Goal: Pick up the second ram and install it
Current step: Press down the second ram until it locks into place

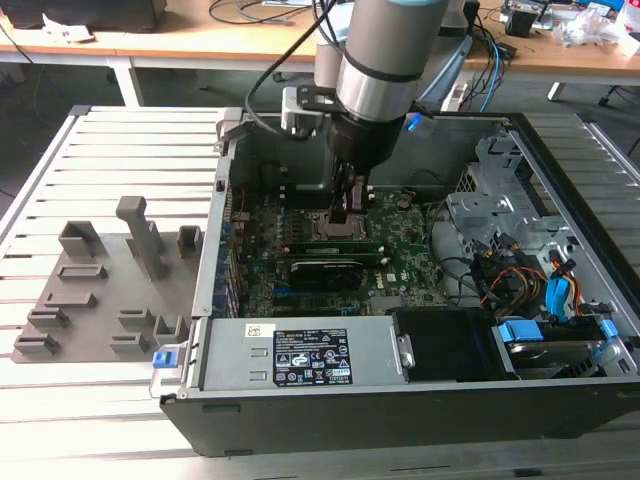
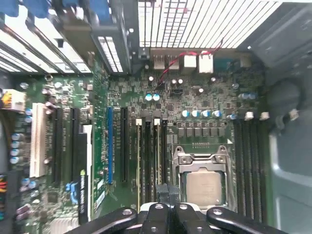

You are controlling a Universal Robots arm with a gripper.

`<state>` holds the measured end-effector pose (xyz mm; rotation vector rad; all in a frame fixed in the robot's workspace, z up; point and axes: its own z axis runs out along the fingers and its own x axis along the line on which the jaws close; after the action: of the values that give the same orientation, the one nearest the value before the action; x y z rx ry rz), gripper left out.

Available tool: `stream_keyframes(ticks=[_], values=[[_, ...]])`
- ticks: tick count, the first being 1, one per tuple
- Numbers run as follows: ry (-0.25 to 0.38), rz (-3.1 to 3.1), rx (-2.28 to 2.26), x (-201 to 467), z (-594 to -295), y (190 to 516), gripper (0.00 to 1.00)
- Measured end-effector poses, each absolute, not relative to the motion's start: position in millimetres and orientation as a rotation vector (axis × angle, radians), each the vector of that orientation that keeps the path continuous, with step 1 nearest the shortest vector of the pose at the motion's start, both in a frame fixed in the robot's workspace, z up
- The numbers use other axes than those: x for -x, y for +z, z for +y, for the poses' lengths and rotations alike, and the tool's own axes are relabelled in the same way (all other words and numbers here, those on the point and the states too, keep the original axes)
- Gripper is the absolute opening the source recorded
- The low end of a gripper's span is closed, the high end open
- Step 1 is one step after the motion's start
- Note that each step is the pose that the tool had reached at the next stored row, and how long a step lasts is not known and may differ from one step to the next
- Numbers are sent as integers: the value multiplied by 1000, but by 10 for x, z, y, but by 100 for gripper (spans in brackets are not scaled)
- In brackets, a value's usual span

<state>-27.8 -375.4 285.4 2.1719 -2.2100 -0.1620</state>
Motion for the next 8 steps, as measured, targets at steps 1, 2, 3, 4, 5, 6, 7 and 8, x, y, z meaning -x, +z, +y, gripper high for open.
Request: stream_keyframes(ticks=[1,2,3,4,5,6,7,8], values=[[-162,-2210,-2172,278,-3753,2930,11],[-162,-2210,-2172,278,-3753,2959,11],[-162,-2210,-2172,278,-3754,2967,11],[-162,-2210,-2172,278,-3753,2969,11],[-162,-2210,-2172,278,-3754,2971,11],[-162,-2210,-2172,278,-3753,2972,11],[-162,-2210,-2172,278,-3753,2972,11],[-162,-2210,-2172,278,-3753,2973,11]])
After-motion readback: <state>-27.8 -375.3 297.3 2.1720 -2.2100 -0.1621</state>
